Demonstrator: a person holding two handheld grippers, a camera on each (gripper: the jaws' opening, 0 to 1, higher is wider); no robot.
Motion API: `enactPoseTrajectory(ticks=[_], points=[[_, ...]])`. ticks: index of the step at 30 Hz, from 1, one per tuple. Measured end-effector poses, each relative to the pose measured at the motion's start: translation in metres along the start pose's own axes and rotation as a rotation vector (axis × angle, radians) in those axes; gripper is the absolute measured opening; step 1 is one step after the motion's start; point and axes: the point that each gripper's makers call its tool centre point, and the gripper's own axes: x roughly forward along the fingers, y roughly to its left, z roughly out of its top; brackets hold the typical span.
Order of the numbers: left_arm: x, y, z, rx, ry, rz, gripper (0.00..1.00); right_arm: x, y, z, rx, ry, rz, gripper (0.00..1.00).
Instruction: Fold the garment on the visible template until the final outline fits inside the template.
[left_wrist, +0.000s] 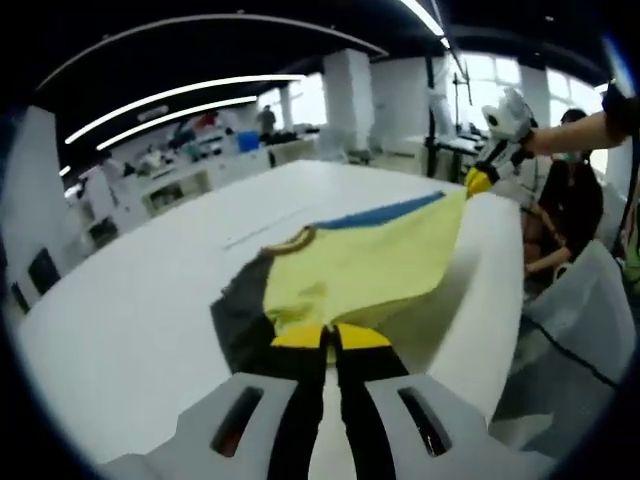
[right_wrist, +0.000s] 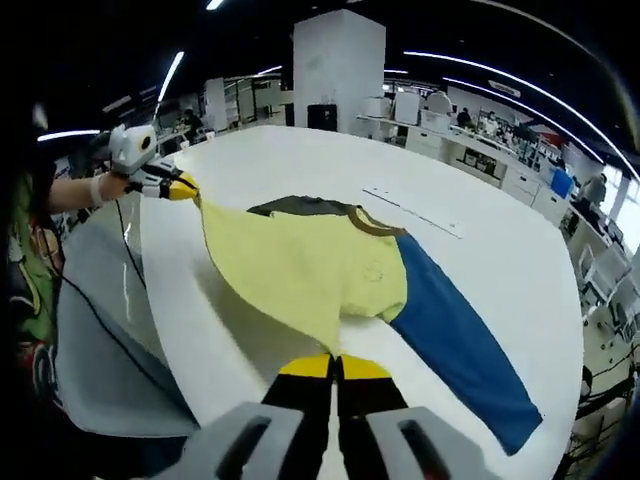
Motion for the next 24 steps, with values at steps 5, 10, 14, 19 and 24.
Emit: enactPoseTrajectory(ticks=[5, 10, 14, 19, 24], points=[[-0.008, -0.013, -0.011, 0.026, 0.039, -0.030, 0.00, -0.008, 0.002, -0.016, -0.029, 0.034, 0.022, 0.00], [-0.014, -0.023, -0.023, 0.017, 0.072, -0.058, 0.00, -0.014, 0.010, -0.035, -0.094, 0.093, 0.049, 0.00], [-0.015, -0.032, -0.033, 0.042, 0.109, -0.091, 0.00, -0.014, 0.021, -0.046, -0.128, 0.124, 0.091, 0.00], [-0.020, -0.044, -0.045, 0.053, 0.163, -0.136, 0.00, -0.010, 0.028, -0.062, -0.172, 0.170, 0.115, 0.00], [-0.023, -0.059, -0.063, 0.043, 0.238, -0.196, 0.00, -0.003, 0.033, -0.080, -0.206, 0.228, 0.147, 0.00]])
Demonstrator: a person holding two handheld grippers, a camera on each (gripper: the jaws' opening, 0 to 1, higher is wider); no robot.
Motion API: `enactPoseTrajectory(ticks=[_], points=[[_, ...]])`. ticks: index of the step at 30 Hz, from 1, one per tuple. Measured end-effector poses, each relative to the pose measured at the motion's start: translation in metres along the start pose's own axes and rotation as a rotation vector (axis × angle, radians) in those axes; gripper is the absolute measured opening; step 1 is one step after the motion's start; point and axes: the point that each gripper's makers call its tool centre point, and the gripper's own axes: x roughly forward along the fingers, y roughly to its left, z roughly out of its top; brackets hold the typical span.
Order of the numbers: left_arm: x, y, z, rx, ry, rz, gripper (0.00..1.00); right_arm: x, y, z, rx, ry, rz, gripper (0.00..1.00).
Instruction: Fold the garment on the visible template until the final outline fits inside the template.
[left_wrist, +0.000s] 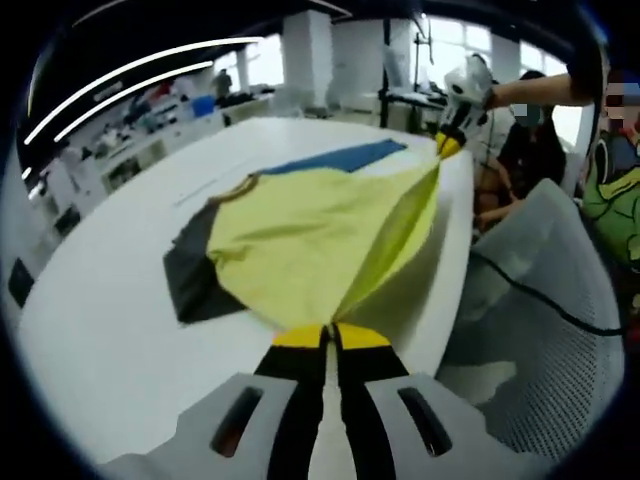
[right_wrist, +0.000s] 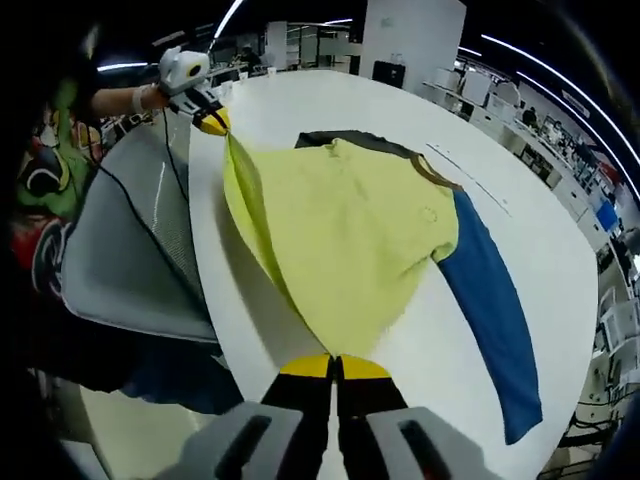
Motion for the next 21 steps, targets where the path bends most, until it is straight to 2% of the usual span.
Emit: enactPoseTrajectory(ticks=[2, 3, 6, 8, 11, 13, 17, 21], points=[[0.002, -0.005, -0.003, 0.019, 0.013, -0.018, 0.00, 0.005, 0.001, -0.005, -0.013, 0.022, 0.009, 0.00], [0.003, -0.010, -0.009, 0.030, 0.054, -0.037, 0.00, 0.006, 0.002, -0.007, -0.013, 0.029, 0.014, 0.00], [0.008, -0.014, -0.015, 0.057, 0.084, -0.042, 0.00, 0.012, 0.004, -0.012, -0.023, 0.048, 0.028, 0.00], [0.011, -0.015, -0.030, 0.061, 0.156, -0.070, 0.00, 0.015, 0.007, -0.016, -0.035, 0.062, 0.040, 0.00], [0.017, -0.020, -0.037, 0.077, 0.186, -0.084, 0.00, 0.021, 0.010, -0.024, -0.062, 0.097, 0.055, 0.00], [0.019, -0.028, -0.046, 0.074, 0.239, -0.125, 0.00, 0.025, 0.011, -0.029, -0.075, 0.117, 0.067, 0.00], [0.024, -0.029, -0.053, 0.121, 0.266, -0.119, 0.00, 0.030, 0.013, -0.033, -0.080, 0.132, 0.080, 0.00], [0.024, -0.028, -0.057, 0.129, 0.287, -0.114, 0.00, 0.031, 0.016, -0.034, -0.081, 0.138, 0.096, 0.00]])
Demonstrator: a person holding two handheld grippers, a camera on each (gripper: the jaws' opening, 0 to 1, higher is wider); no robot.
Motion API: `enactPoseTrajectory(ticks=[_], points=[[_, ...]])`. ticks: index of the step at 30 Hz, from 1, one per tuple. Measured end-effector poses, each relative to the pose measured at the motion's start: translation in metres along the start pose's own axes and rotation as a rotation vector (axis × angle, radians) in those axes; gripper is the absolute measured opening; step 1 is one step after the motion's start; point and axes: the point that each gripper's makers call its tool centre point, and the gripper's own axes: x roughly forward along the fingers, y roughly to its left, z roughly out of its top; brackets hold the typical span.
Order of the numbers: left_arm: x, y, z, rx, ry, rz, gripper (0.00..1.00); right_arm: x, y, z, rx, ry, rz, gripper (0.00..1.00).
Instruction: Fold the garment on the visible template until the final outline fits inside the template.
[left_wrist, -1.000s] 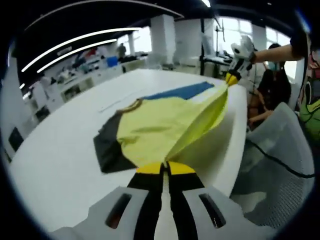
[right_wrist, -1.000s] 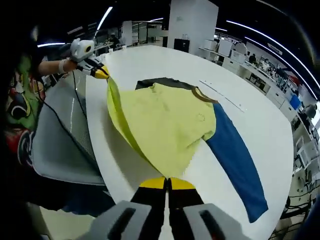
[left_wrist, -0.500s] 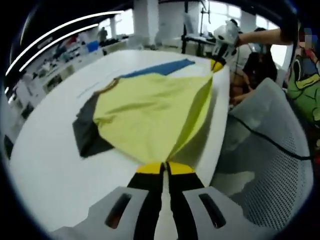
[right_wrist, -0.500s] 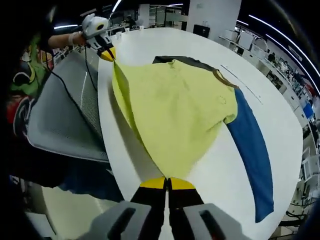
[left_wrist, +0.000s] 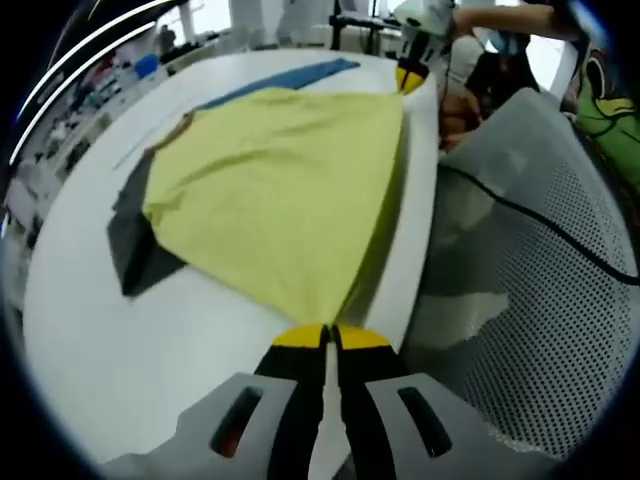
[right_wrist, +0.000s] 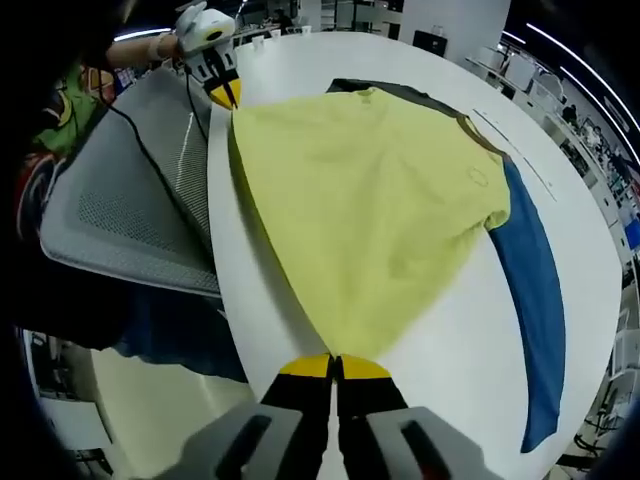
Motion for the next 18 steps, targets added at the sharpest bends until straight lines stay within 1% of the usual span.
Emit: enactPoseTrajectory(ticks=[3, 12, 14, 18], points=[[0.000, 0.000, -0.002, -0.008, 0.012, 0.002, 0.00, 0.001, 0.004, 0.000, -0.005, 0.007, 0.014, 0.00], [-0.001, 0.005, -0.015, 0.012, 0.071, 0.033, 0.00, 0.005, 0.021, 0.005, -0.037, 0.020, 0.070, 0.00], [0.000, 0.003, -0.017, 0.014, 0.075, 0.028, 0.00, 0.008, 0.026, 0.003, -0.047, 0.033, 0.087, 0.00], [0.002, 0.000, -0.020, 0.008, 0.080, 0.020, 0.00, 0.011, 0.028, 0.000, -0.064, 0.044, 0.087, 0.00]])
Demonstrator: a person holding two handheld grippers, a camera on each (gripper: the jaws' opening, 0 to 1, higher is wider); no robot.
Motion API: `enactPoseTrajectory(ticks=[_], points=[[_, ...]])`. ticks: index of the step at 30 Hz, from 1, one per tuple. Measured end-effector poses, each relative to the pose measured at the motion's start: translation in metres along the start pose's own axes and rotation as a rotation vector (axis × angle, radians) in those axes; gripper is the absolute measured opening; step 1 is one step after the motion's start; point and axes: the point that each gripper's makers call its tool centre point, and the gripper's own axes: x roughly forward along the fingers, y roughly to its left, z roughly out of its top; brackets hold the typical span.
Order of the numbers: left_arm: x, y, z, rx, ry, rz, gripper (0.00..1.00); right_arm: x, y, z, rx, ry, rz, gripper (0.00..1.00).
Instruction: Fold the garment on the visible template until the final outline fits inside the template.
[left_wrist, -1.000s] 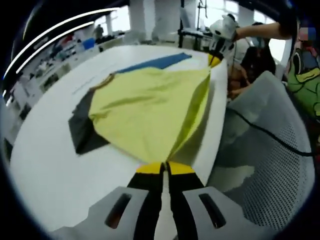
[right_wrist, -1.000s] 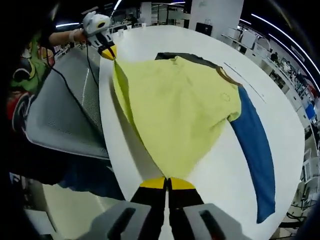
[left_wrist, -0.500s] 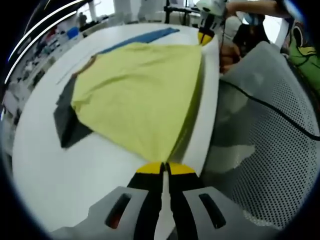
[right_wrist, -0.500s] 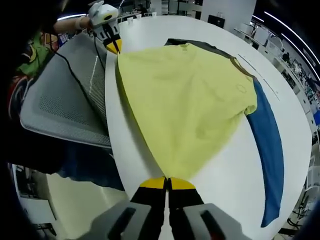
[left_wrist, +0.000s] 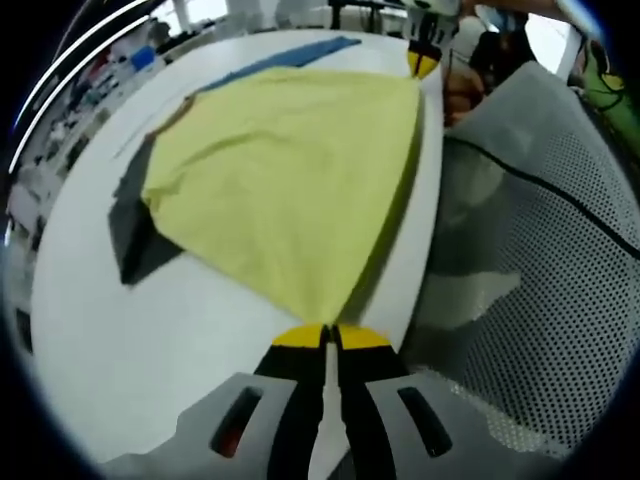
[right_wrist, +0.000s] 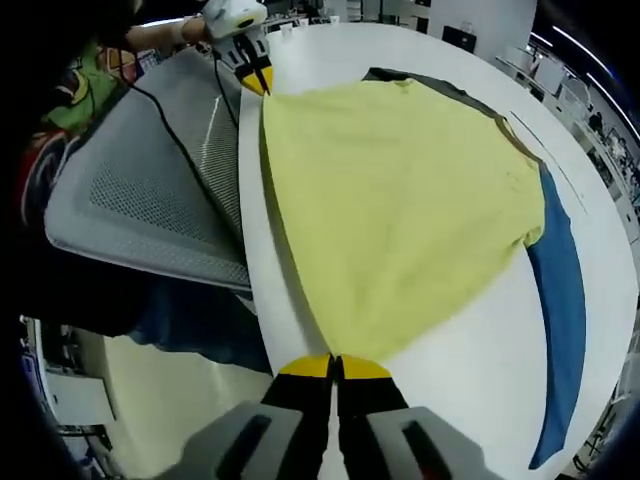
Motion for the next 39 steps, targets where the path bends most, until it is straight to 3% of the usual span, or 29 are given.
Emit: enactPoseTrajectory(ticks=[27, 34, 39], points=[[0.008, -0.009, -0.011, 0.010, -0.004, -0.008, 0.02, 0.009, 0.002, -0.007, -0.007, 0.030, -0.018, 0.00], [0.007, -0.015, -0.011, -0.025, -0.032, -0.038, 0.17, 0.009, 0.005, -0.015, 0.035, 0.026, -0.009, 0.00], [0.003, -0.010, -0.009, -0.050, -0.054, -0.026, 0.28, 0.003, 0.007, -0.010, 0.091, -0.033, -0.007, 0.15]])
